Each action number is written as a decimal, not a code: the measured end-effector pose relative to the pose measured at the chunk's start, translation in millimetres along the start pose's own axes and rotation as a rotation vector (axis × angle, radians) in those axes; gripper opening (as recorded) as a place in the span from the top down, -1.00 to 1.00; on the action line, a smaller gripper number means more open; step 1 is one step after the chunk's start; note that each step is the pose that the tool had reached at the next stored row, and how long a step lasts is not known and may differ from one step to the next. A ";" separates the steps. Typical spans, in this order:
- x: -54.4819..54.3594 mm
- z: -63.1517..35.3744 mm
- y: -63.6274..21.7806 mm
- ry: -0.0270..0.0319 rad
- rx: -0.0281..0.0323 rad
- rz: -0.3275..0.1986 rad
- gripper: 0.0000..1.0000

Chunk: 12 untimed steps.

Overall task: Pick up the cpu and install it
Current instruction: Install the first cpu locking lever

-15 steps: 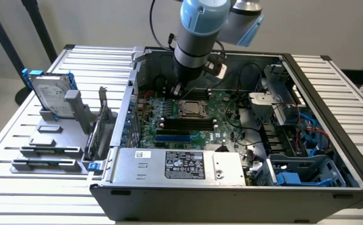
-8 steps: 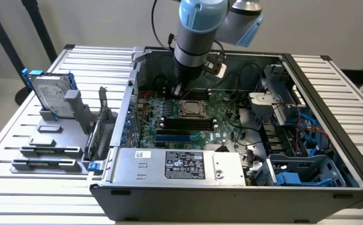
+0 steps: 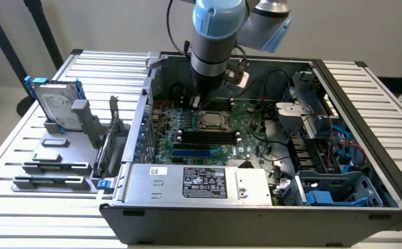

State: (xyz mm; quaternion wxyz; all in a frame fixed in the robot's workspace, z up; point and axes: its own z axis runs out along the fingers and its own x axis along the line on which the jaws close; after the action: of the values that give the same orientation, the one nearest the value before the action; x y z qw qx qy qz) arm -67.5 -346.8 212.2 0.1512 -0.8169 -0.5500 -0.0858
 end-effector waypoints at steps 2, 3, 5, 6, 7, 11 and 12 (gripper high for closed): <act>-0.4 1.0 -1.3 0.0009 -0.0013 0.004 0.79; -0.3 1.5 -1.6 0.0012 -0.0020 0.006 0.79; -0.5 2.4 -1.6 0.0015 -0.0027 0.008 0.79; -0.7 3.1 -1.5 0.0017 -0.0031 0.009 0.79; -0.9 3.8 -1.5 0.0019 -0.0035 0.009 0.79; -1.4 7.2 -1.2 0.0026 -0.0051 0.012 0.79; -1.3 8.0 -1.2 0.0027 -0.0055 0.013 0.79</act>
State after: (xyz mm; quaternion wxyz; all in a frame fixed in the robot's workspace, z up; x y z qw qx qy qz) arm -69.4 -344.9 204.5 0.1502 -0.8207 -0.5443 -0.0875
